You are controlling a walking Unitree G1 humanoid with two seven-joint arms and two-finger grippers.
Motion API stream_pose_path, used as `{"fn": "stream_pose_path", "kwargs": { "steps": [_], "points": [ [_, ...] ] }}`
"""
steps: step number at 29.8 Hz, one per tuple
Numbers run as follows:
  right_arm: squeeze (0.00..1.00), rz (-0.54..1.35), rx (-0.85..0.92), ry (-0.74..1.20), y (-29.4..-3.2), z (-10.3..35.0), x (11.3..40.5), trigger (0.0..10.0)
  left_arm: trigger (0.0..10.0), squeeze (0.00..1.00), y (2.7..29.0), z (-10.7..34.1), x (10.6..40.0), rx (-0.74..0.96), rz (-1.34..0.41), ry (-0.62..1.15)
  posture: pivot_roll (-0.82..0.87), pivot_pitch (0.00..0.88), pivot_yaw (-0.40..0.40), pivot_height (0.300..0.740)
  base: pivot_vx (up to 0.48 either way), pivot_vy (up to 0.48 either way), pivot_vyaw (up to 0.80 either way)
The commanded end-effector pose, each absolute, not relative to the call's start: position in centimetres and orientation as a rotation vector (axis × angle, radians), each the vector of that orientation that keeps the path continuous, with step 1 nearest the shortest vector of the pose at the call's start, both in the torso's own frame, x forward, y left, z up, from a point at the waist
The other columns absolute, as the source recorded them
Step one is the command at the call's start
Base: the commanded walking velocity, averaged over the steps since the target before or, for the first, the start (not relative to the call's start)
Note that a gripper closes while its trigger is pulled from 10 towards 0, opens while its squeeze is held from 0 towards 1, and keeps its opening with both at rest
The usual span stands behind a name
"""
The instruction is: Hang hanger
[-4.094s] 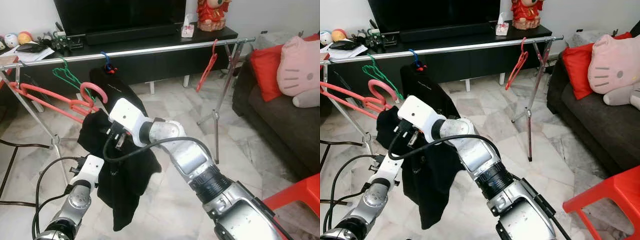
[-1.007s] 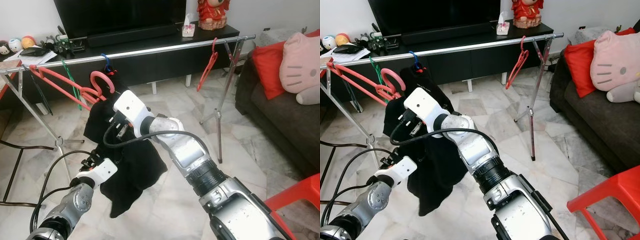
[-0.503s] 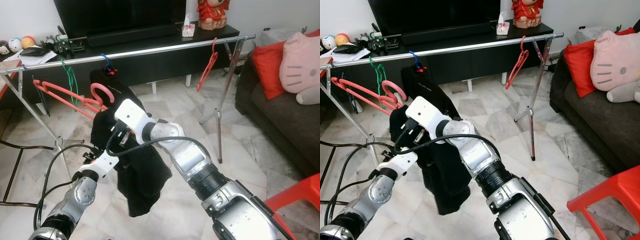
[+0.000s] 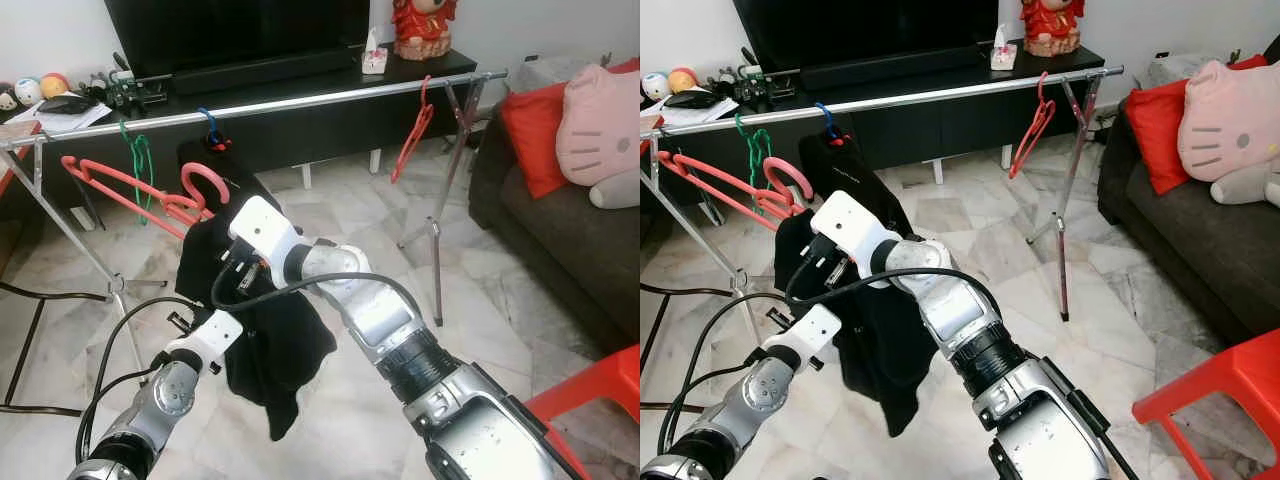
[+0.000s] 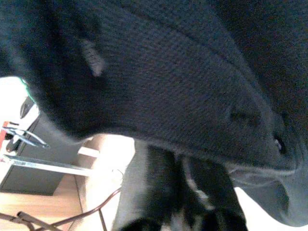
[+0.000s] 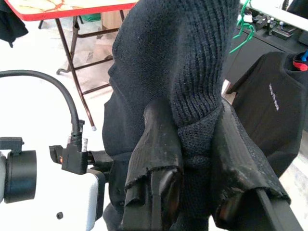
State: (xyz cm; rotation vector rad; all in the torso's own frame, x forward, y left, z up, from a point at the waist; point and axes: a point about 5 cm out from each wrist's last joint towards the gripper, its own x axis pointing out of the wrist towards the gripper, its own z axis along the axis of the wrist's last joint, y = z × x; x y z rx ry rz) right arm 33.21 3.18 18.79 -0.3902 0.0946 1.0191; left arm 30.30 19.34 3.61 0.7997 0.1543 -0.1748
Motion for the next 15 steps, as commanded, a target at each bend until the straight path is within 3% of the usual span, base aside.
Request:
{"fn": "stream_pose_path", "kwargs": {
  "steps": [1, 15],
  "points": [
    [0.0, 1.04, -0.376, -0.009, 4.03, 21.48, 32.9, 0.0, 0.0, 0.0, 20.2, 2.86, 29.76, 0.812, -0.142, 0.202, -0.1, 0.0, 0.121, 0.74, 0.0, 0.0, 0.0],
    [0.0, 1.028, -0.386, 0.004, 3.58, 21.14, 33.03, 0.0, 0.0, 0.0, 21.0, 2.55, 29.6, 0.807, -0.123, 0.233, -0.1, 0.0, 0.121, 0.74, 0.0, 0.0, 0.0]
  ]
}}
